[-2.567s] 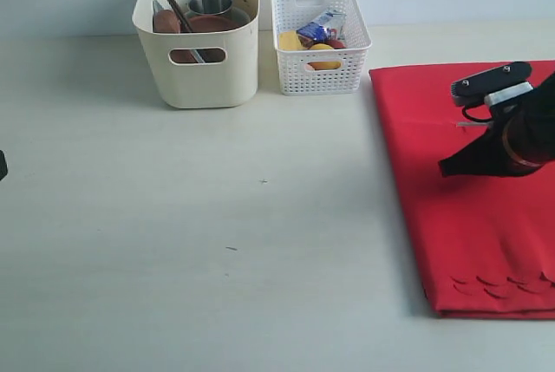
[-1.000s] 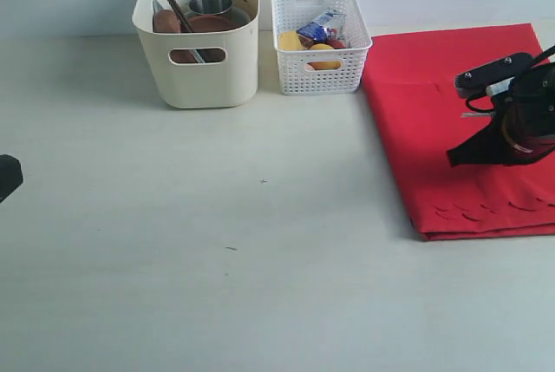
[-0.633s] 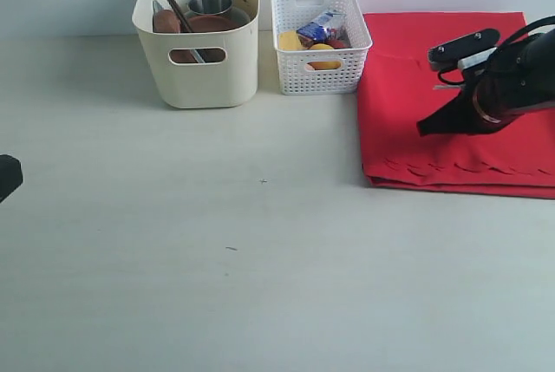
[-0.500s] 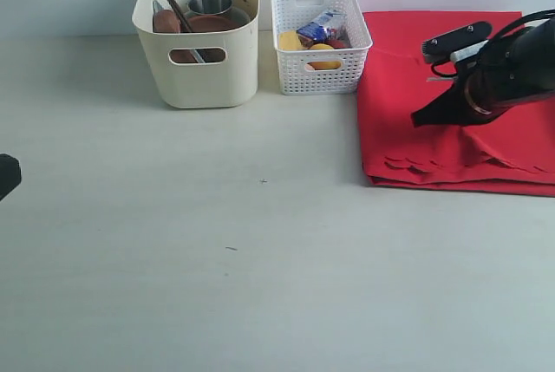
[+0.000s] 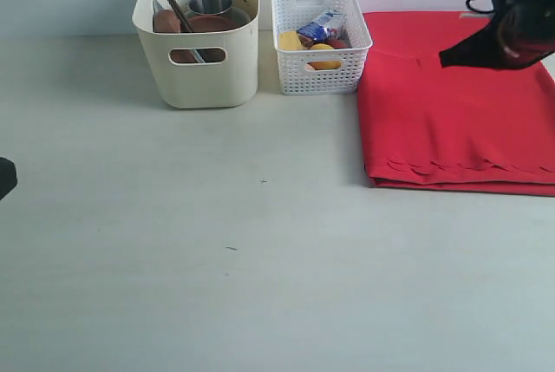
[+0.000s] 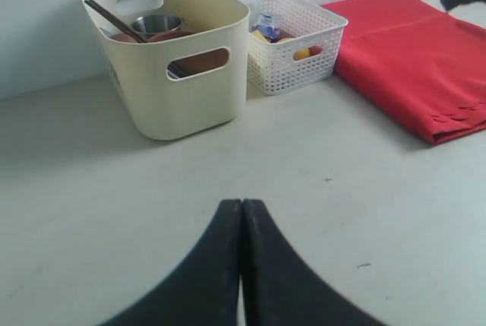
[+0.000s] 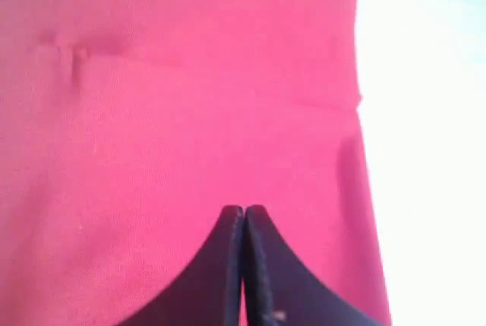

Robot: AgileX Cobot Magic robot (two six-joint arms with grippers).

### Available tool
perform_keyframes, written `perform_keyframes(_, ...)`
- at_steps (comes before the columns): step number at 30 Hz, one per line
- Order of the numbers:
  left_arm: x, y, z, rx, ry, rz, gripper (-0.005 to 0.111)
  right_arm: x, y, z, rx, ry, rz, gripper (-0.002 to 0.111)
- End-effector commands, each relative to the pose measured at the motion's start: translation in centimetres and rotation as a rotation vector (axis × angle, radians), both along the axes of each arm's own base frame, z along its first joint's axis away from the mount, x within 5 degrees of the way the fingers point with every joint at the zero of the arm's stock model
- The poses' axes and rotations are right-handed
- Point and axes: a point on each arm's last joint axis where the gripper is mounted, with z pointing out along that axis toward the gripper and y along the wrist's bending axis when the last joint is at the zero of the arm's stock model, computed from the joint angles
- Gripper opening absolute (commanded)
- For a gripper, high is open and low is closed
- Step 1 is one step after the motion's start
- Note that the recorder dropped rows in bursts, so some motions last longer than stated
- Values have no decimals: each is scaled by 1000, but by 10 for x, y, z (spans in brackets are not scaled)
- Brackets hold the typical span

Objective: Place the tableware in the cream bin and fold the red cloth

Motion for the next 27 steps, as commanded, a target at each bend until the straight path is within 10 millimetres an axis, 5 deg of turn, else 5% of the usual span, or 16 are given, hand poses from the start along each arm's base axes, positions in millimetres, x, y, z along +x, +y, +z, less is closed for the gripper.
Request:
perform_keyframes(1,0,3,-3,20,-12,7,1,-16,-6,43,56,-41,-42,0)
perform_keyframes(5,0,3,-3,22,-16,8,1,-43,-8,73,114,-118,11,0)
perform_keyframes(10,2,8,-3,-16,6,88,1,-115,-21,106,307,-242,9,0)
perform_keyframes(12,2,8,-3,-17,6,84,1,-128,-25,115,345,-274,-6,0)
perform_keyframes(21,3,10,-3,15,-16,88,1,-145,-30,139,371,-366,6,0)
perform_keyframes(27,1,38,6,-36,-156,208,1,-145,-30,139,367,-365,4,0)
